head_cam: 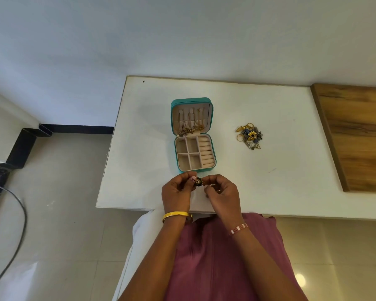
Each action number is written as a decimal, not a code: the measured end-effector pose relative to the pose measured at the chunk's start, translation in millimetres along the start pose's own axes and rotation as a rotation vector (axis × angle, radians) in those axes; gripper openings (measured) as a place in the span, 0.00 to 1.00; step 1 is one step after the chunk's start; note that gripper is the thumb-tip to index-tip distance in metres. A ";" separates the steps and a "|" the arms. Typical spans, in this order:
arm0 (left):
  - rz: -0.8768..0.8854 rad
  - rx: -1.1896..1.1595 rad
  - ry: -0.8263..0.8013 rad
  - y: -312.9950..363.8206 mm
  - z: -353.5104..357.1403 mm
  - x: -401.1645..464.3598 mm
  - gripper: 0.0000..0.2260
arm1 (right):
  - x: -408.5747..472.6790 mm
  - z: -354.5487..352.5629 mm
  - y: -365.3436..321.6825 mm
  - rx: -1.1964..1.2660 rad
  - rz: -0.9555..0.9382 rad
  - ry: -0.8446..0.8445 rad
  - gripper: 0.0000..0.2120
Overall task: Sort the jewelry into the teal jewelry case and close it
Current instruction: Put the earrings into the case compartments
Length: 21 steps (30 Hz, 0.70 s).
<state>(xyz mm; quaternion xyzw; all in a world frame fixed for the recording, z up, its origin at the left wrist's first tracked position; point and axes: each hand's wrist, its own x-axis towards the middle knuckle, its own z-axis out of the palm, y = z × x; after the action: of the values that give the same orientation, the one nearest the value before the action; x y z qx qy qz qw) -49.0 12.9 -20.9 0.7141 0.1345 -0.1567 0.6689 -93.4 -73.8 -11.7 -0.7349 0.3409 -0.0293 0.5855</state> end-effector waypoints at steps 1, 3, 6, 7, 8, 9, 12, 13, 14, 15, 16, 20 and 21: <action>0.004 0.004 -0.004 0.3 -0.3 -0.2 0.08 | -0.1 0.7 0.7 -0.027 -0.033 0.012 0.07; 0.023 0.007 -0.015 1.1 -0.6 -0.8 0.08 | -0.5 1.4 0.1 -0.043 -0.107 0.014 0.07; 0.025 -0.016 -0.022 1.6 -1.3 0.1 0.07 | -2.0 2.6 -1.8 -0.020 -0.174 0.005 0.05; 0.007 -0.044 -0.016 1.3 -1.5 0.3 0.07 | -2.1 3.0 -1.6 -0.011 -0.174 0.011 0.04; -0.014 -0.076 -0.010 1.2 -1.8 0.1 0.06 | -1.8 3.1 -1.5 -0.001 -0.166 0.014 0.03; -0.033 -0.103 -0.008 0.9 -2.0 0.1 0.07 | -1.2 3.0 -1.3 0.009 -0.155 0.015 0.03; -0.044 -0.124 -0.048 1.3 -1.6 -1.7 0.09 | 0.6 2.0 -0.6 0.019 -0.130 0.014 0.05; -0.035 -0.119 -0.064 1.8 -1.3 -2.5 0.10 | 1.2 1.6 -0.1 0.017 -0.125 0.015 0.05; -0.026 -0.109 -0.076 2.3 -1.1 -2.9 0.11 | 1.8 1.3 0.7 0.013 -0.124 0.015 0.05; -0.018 -0.099 -0.084 2.7 -1.1 -3.0 0.12 | 2.1 1.3 1.6 0.012 -0.125 0.014 0.05; -0.013 -0.090 -0.089 2.8 -1.3 -2.9 0.12 | 2.2 1.6 2.2 0.011 -0.127 0.014 0.05; -0.010 -0.055 -0.084 1.5 -1.8 -1.9 0.13 | 0.3 3.8 2.2 -0.015 -0.146 0.013 0.06; -0.011 -0.043 -0.074 1.1 -1.9 -1.5 0.13 | -0.8 4.5 1.5 -0.022 -0.161 0.013 0.05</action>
<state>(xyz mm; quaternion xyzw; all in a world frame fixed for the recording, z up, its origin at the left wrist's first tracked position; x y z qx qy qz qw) -49.9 14.7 -19.1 0.6925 0.1169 -0.1835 0.6878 -92.7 -69.8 -14.1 -0.7660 0.2850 -0.0774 0.5710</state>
